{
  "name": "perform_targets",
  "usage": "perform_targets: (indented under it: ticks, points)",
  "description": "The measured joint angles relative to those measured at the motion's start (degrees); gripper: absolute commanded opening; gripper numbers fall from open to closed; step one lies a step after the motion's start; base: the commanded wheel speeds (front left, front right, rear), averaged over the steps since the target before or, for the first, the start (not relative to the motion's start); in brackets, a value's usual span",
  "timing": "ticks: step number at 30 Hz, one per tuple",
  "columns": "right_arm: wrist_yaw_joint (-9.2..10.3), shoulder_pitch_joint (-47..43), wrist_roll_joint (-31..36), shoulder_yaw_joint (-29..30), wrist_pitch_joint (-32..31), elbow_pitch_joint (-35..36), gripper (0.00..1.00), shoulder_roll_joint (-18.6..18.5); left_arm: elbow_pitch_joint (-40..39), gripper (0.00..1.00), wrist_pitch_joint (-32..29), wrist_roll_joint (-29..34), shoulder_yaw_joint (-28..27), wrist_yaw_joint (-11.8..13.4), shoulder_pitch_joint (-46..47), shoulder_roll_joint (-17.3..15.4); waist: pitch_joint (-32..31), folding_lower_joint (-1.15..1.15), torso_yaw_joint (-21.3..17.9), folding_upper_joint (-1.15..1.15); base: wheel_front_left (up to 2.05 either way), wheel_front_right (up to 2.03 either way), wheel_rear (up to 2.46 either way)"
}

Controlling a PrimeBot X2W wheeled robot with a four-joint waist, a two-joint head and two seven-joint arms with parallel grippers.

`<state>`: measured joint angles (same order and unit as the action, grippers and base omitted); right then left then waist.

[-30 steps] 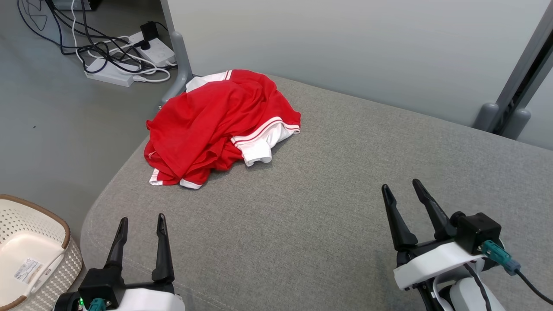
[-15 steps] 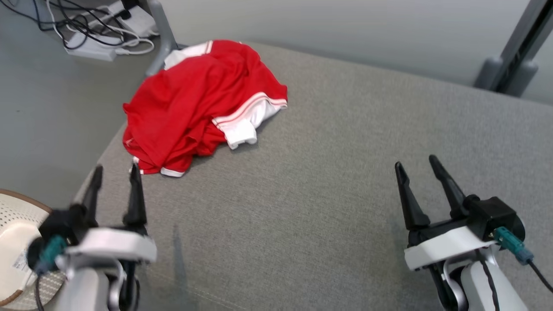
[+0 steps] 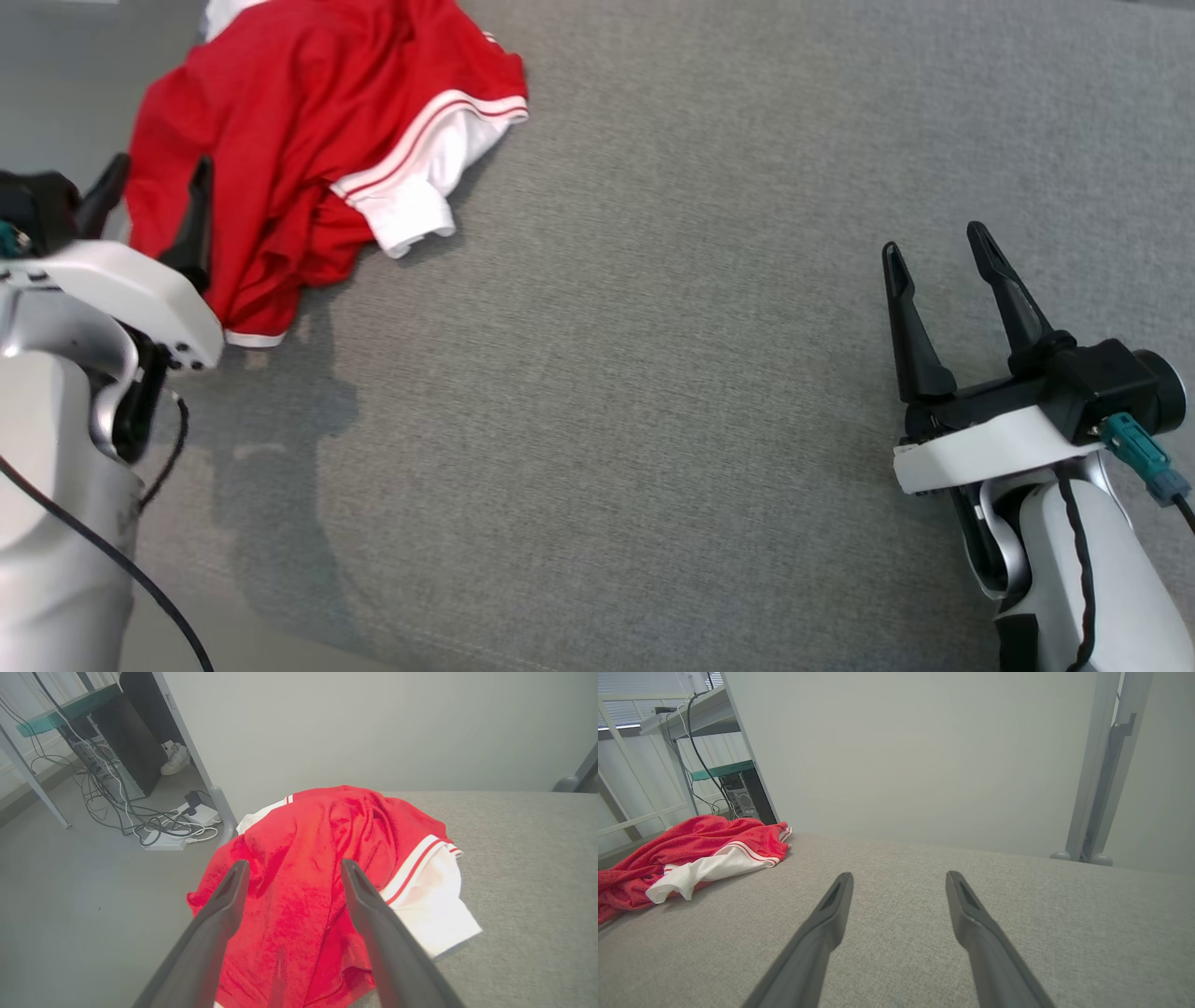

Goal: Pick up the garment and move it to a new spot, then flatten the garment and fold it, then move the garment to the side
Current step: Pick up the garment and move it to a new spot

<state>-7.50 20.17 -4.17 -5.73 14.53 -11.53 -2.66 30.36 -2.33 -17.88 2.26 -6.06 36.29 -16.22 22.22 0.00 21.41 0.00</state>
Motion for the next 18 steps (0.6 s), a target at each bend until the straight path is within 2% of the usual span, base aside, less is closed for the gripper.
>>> perform_targets:
  ticks: [18]
  points:
    - [0.00,1.6,0.7,0.0,-0.3,1.9,1.00,0.0,16.7,1.00,-7.7,-2.6,5.8,-1.4,17.6,-6.3,7.4,0.00,-7.9,0.00,0.00,0.00,0.00]
